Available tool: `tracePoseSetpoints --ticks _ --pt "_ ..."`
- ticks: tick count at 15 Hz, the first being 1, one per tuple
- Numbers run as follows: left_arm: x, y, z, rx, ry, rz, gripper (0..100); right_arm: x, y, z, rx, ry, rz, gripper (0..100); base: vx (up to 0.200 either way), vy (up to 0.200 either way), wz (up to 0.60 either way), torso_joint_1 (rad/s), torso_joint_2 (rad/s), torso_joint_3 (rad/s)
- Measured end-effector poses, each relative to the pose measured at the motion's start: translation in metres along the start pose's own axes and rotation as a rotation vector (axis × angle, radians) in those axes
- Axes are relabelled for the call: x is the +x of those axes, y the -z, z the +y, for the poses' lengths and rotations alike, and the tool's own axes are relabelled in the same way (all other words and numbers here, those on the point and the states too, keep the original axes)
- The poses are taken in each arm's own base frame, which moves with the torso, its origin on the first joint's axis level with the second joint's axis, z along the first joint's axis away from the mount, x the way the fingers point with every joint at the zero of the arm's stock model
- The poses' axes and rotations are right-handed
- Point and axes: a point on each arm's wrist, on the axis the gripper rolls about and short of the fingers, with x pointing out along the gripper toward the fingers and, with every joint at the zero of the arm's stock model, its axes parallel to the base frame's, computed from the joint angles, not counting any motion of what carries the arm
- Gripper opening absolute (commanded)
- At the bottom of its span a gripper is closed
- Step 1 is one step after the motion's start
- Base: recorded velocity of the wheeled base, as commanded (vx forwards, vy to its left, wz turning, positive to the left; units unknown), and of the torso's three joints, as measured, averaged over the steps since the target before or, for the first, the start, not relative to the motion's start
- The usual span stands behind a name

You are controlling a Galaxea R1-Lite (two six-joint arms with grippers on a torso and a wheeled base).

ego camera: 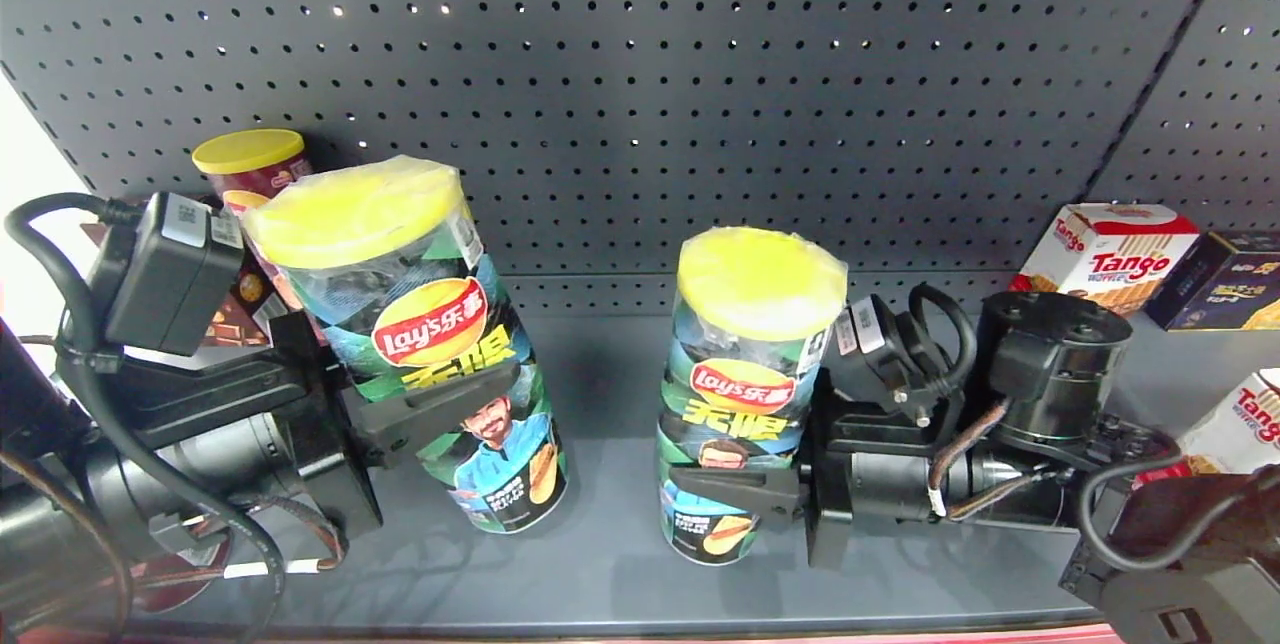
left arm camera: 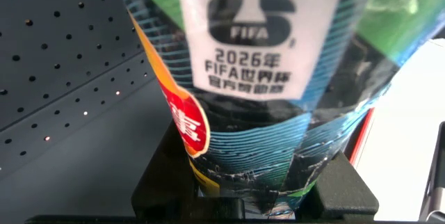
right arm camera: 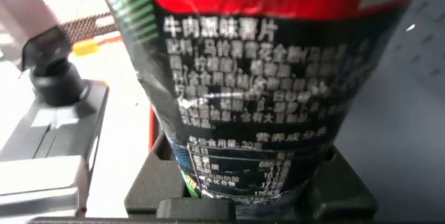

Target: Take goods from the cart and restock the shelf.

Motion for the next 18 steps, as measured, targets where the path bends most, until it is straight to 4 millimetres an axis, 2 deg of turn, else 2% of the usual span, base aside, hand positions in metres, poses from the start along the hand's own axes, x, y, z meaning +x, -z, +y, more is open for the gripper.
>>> tracePoseSetpoints --ticks 10,11,18 --pt "-0.002 0.001 -0.001 -0.003 -0.003 0.004 0 0.003 0.016 0.001 0.003 -0.005 0.042 0 0.000 0.000 0.00 0.000 0.00 0.000" --pt "-0.002 0.001 -0.001 -0.003 -0.008 0.004 0 0.004 0.017 0.000 -0.001 -0.005 0.044 100 0.000 0.000 0.00 0.000 0.00 0.000" --pt "-0.001 0.000 -0.001 0.000 -0.009 -0.002 0 -0.001 0.019 -0.002 0.003 0.017 0.054 100 0.000 0.000 0.00 0.000 0.00 0.000"
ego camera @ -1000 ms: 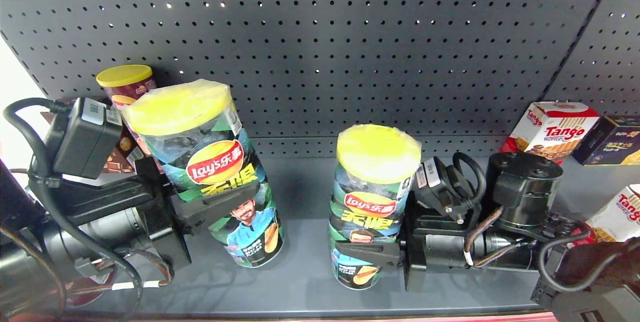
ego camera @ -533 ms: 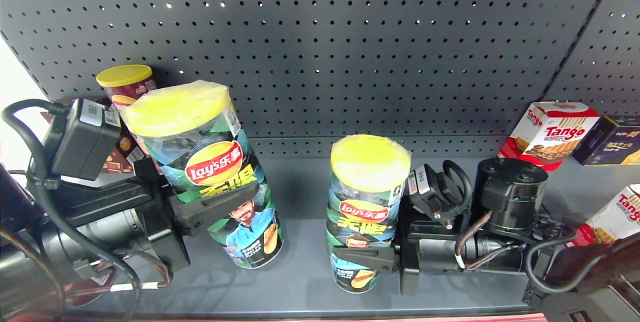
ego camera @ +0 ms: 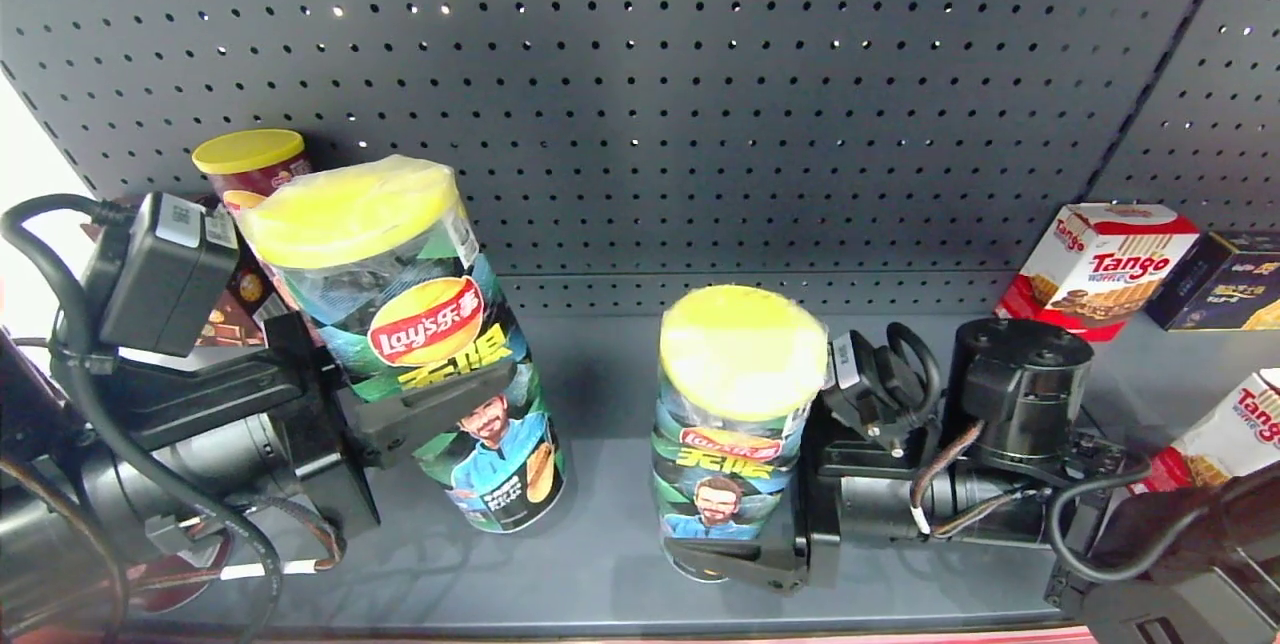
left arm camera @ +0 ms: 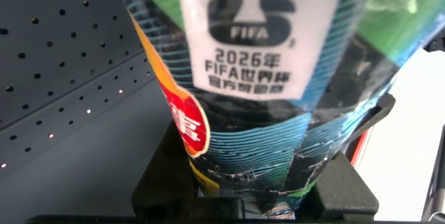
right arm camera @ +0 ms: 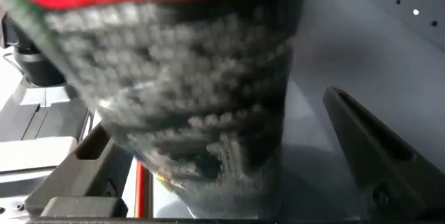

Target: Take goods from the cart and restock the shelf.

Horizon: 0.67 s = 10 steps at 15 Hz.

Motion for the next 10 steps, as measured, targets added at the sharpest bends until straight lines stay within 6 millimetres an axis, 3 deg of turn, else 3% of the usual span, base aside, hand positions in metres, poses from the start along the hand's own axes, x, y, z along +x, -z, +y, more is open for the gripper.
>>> tracePoseSetpoints --ticks 6,10 --pt "0.000 0.001 0.000 -0.002 0.007 0.003 0 -0.026 -0.014 0.010 -0.020 0.034 -0.022 100 0.000 0.000 0.00 0.000 0.00 0.000" --pt "0.000 0.001 0.000 0.000 0.009 0.001 0 -0.064 -0.026 0.032 -0.038 0.069 -0.040 100 0.000 0.000 0.00 0.000 0.00 0.000"
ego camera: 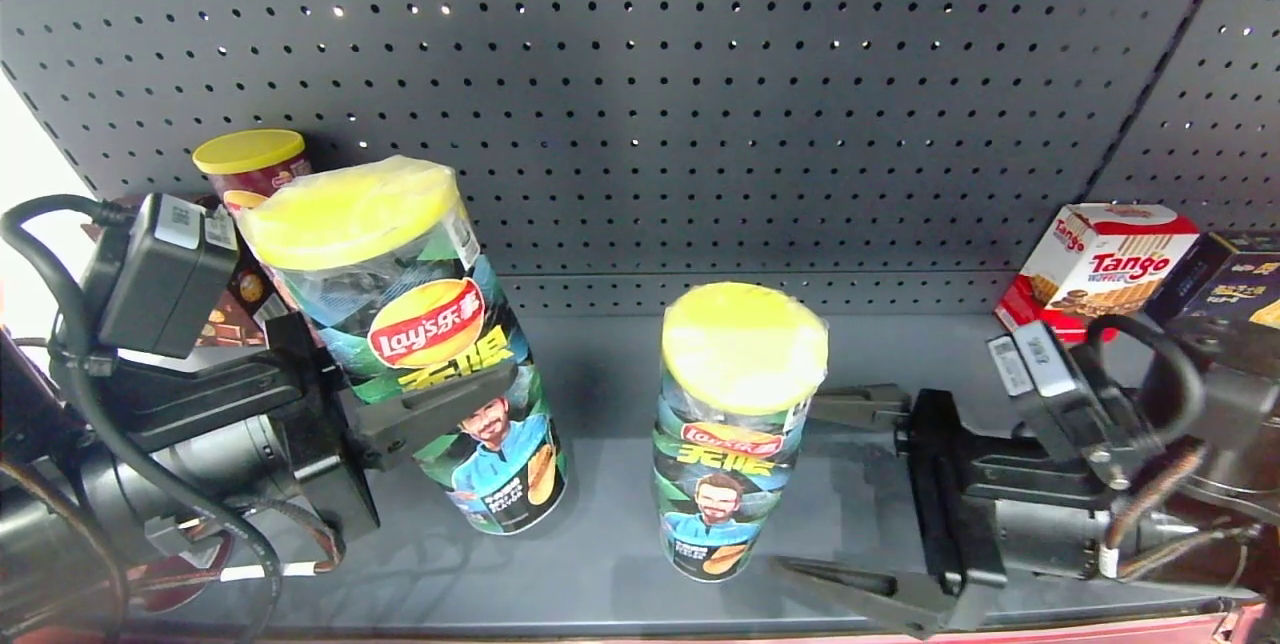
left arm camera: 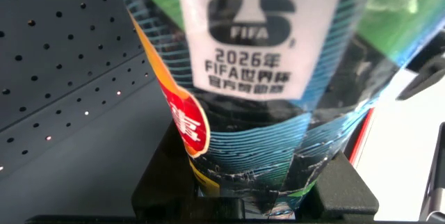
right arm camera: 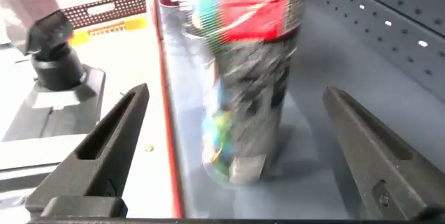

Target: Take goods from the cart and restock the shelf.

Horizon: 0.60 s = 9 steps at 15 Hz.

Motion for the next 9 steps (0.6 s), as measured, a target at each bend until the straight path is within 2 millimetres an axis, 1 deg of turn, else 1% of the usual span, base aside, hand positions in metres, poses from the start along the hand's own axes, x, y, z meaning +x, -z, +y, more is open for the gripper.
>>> tracePoseSetpoints --ticks 3,5,7,9 --pt "0.000 0.001 0.000 -0.002 0.002 0.004 0 -0.034 -0.005 0.015 -0.011 0.054 -0.005 100 0.000 0.000 0.00 0.000 0.00 0.000" --pt "0.000 0.001 0.000 0.000 0.001 0.003 0 -0.057 -0.012 0.022 -0.018 0.108 -0.006 100 0.000 0.000 0.00 0.000 0.00 0.000" --pt "0.000 0.001 0.000 0.000 -0.001 0.003 0 -0.083 -0.023 0.033 -0.026 0.210 0.000 100 0.000 0.000 0.00 0.000 0.00 0.000" --pt "-0.001 0.003 0.000 -0.002 -0.001 0.008 0 -0.108 -0.030 0.051 -0.024 0.335 0.013 100 0.000 0.000 0.00 0.000 0.00 0.000"
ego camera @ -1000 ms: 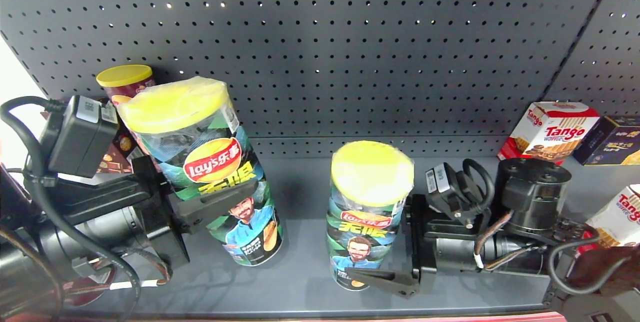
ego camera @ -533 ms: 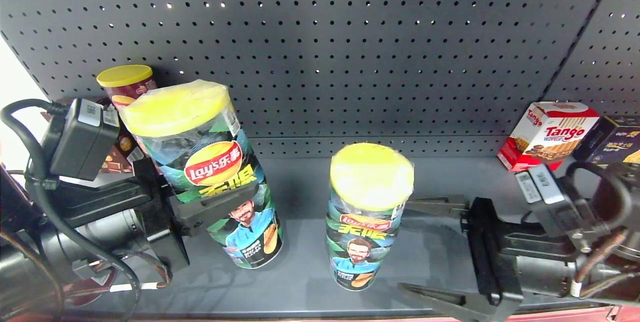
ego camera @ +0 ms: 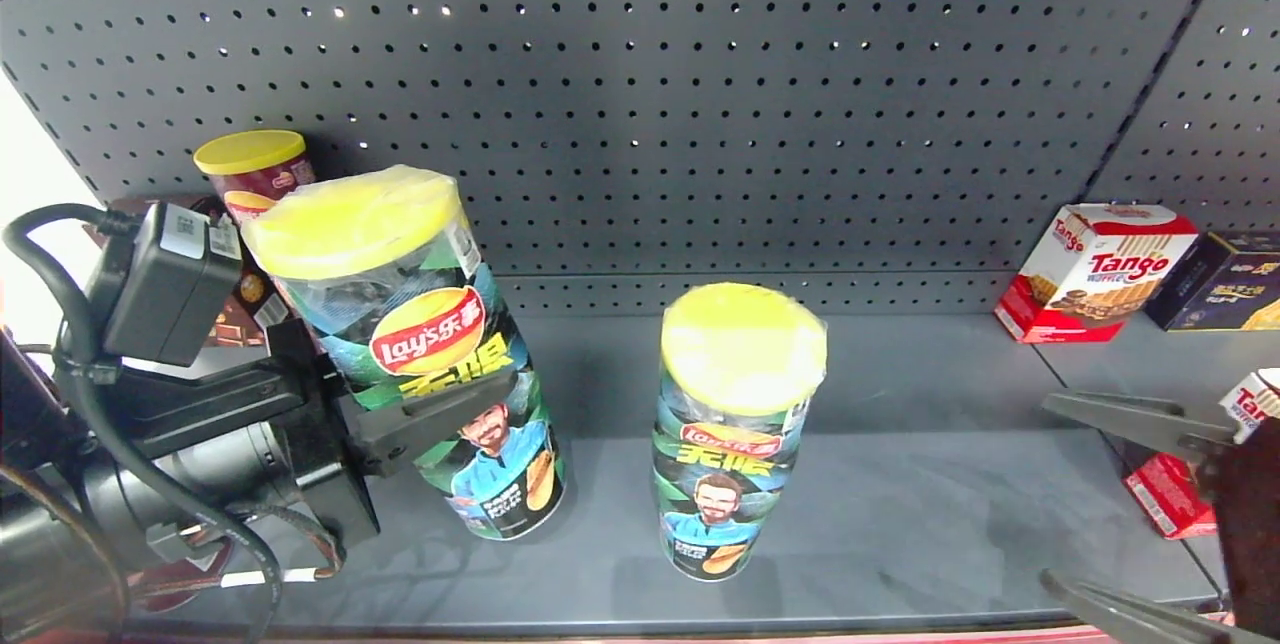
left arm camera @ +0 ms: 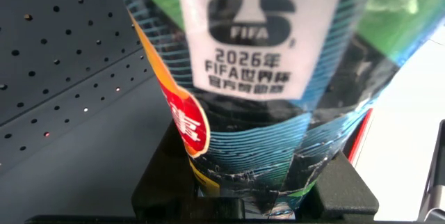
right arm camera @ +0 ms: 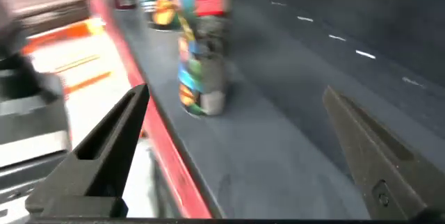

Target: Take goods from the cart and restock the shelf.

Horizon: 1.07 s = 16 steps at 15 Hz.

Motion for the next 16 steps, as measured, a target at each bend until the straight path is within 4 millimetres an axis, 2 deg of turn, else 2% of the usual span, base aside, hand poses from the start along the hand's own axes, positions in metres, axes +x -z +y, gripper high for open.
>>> tracePoseSetpoints --ticks 4,7,9,12,16 --pt "0.000 0.002 0.000 0.002 0.000 0.007 0 -0.061 0.007 0.035 0.049 0.211 0.051 100 0.000 0.000 0.00 0.000 0.00 0.000" --pt "-0.002 0.008 -0.002 -0.004 0.001 0.023 0 -0.103 0.028 0.065 0.098 0.344 0.080 100 0.000 0.000 0.00 0.000 0.00 0.000" --pt "-0.004 0.014 -0.003 -0.013 0.003 0.040 0 -0.123 0.049 0.083 0.133 0.439 0.095 100 0.000 0.000 0.00 0.000 0.00 0.000" --pt "-0.008 0.017 -0.006 -0.018 0.004 0.048 0 -0.133 0.071 0.091 0.132 0.618 0.083 100 0.000 0.000 0.00 0.000 0.00 0.000" --pt "-0.012 0.012 -0.007 -0.007 -0.001 0.026 0 -0.129 0.096 0.089 0.107 0.740 0.068 100 0.000 0.000 0.00 0.000 0.00 0.000"
